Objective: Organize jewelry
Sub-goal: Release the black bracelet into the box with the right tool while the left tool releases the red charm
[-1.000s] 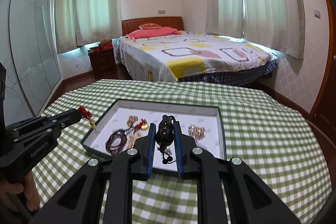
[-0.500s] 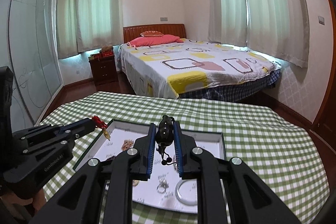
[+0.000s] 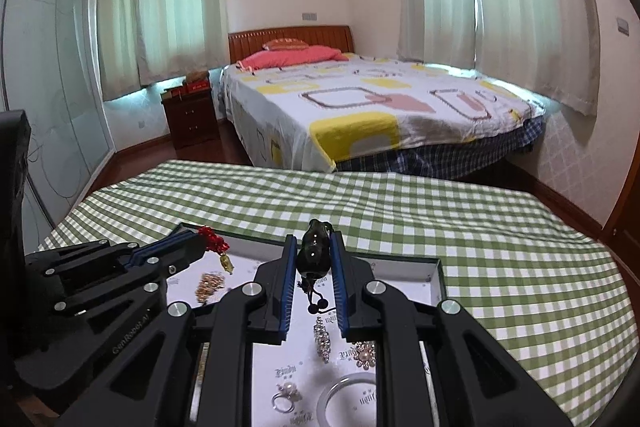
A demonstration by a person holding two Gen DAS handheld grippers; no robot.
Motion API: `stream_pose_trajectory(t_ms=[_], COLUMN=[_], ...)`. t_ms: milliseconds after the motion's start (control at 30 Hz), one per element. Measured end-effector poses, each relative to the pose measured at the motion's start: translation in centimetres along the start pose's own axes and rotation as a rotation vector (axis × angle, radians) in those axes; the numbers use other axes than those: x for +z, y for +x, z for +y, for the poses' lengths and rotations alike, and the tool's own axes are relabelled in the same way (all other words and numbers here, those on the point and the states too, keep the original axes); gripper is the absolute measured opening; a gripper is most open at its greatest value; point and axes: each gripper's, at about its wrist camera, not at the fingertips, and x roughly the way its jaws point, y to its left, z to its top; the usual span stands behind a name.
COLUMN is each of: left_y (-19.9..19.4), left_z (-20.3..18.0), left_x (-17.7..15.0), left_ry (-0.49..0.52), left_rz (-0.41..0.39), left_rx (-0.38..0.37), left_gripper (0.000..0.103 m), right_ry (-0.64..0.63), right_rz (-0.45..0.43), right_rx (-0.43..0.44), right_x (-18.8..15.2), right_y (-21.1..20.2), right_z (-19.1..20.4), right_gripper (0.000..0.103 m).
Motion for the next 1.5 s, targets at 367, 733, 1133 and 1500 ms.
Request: stream_pose_trajectory(t_ms=[367, 733, 1133, 1500], left_y=[6.7, 9.6, 10.9, 11.4], left_z=[0.5, 0.3, -0.2, -0.3], left_x=[0.3, 0.1, 0.0, -0.1], left_ry=[-0.021, -0.007, 0.004, -0.007], left_rz=[0.163, 0.257, 0.305, 0.323], left_rx=[0.026, 0.044, 0.034, 0.036], left_gripper=[0.003, 0.003, 0.004, 0.005], right_ry=[0.037, 0.052, 0.041, 0.04], right_rz=[0.118, 0.256, 0.303, 0.317], right_rx=[-0.009, -0.035, -0.043, -0.042], right_x=[-0.8, -1.7, -1.5, -1.4], right_y=[4.9, 8.0, 9.3, 9.6], right_z=[-1.8, -2.5, -2.4, -2.5], right_gripper=[0.018, 0.018, 0.018, 0.018])
